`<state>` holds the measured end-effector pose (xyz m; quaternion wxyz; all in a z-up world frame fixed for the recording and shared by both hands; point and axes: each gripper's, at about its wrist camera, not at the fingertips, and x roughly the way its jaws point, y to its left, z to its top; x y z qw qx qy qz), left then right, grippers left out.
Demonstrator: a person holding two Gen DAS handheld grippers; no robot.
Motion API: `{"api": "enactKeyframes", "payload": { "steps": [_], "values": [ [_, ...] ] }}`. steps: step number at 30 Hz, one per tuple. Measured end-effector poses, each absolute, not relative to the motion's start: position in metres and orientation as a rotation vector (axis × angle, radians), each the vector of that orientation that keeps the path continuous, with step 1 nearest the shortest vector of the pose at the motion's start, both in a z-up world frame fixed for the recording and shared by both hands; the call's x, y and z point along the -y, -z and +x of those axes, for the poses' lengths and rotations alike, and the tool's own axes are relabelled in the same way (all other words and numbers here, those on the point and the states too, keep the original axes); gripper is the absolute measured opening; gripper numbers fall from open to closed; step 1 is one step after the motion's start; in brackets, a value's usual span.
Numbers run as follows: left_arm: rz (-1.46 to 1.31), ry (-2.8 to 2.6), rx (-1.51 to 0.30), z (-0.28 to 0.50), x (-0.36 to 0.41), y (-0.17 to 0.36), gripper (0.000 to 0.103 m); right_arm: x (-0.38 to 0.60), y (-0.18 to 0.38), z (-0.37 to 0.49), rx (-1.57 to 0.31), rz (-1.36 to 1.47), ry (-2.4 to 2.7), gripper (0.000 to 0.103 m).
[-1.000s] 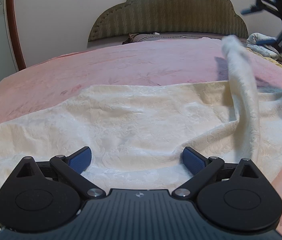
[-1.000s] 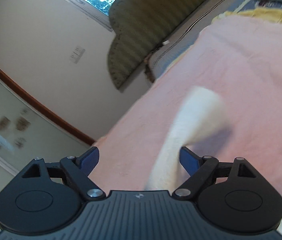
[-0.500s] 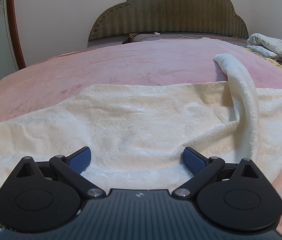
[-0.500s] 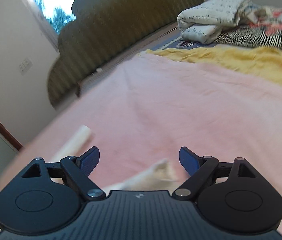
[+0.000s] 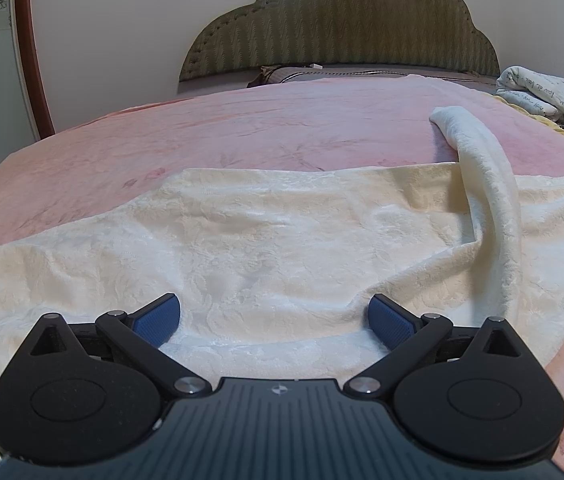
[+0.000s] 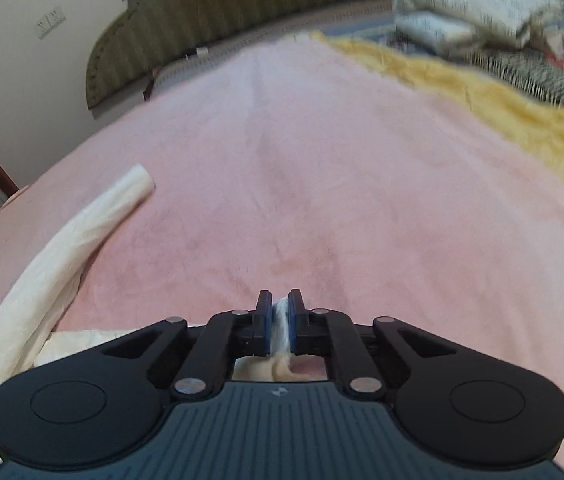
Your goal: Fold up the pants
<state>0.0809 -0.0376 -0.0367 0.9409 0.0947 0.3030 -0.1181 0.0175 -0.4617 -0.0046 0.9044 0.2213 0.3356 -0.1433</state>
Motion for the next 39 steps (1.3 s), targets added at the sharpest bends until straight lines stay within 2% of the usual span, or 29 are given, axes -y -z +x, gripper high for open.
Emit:
{"api": "enactKeyframes", "payload": {
  "steps": [4,7,10,13,16,19,22,23,25,28,30,31,32,35,39],
  "values": [
    [0.194,0.240,-0.618,0.081,0.038,0.037,0.103,0.451,-0.025,0.015,-0.531,0.340,0.282,0.005],
    [0.193,0.239,-0.618,0.081,0.038,0.037,0.103,0.443,-0.034,0.029,-0.484,0.270,0.309,0.004],
    [0.193,0.238,-0.618,0.082,0.038,0.037,0.103,0.446,-0.022,0.054,-0.541,0.244,0.370,0.004],
    [0.193,0.238,-0.618,0.082,0.038,0.037,0.103,0.453,0.009,0.078,-0.686,0.244,0.485,0.005],
    [0.192,0.238,-0.618,0.082,0.038,0.037,0.103,0.445,0.009,0.056,-0.585,0.333,0.483,0.005],
    [0.193,0.238,-0.618,0.081,0.038,0.037,0.103,0.425,0.001,0.023,-0.539,0.430,0.228,0.005],
    [0.192,0.238,-0.618,0.081,0.038,0.037,0.103,0.404,0.009,0.005,-0.610,0.401,0.002,0.009],
    [0.192,0.239,-0.618,0.081,0.038,0.037,0.103,0.399,0.017,0.003,-0.676,0.349,0.001,0.013],
    [0.192,0.238,-0.618,0.082,0.038,0.037,0.103,0.400,0.033,0.005,-0.761,0.275,0.147,0.012],
    [0.192,0.238,-0.618,0.082,0.038,0.038,0.103,0.397,0.020,-0.002,-0.662,0.388,0.389,0.018],
    [0.192,0.238,-0.618,0.082,0.038,0.038,0.103,0.381,0.014,-0.001,-0.579,0.517,0.201,0.018],
    [0.192,0.238,-0.618,0.082,0.038,0.038,0.103,0.370,0.015,0.004,-0.560,0.620,0.061,0.020],
    [0.192,0.238,-0.618,0.082,0.038,0.038,0.103,0.358,0.019,0.011,-0.540,0.740,-0.088,0.029],
    [0.192,0.238,-0.618,0.082,0.038,0.038,0.103,0.316,0.040,0.036,-0.530,0.990,-0.376,0.072],
    [0.188,0.238,-0.619,0.082,0.038,0.038,0.103,0.276,0.058,0.057,-0.617,0.998,-0.356,0.073]
  ]
}}
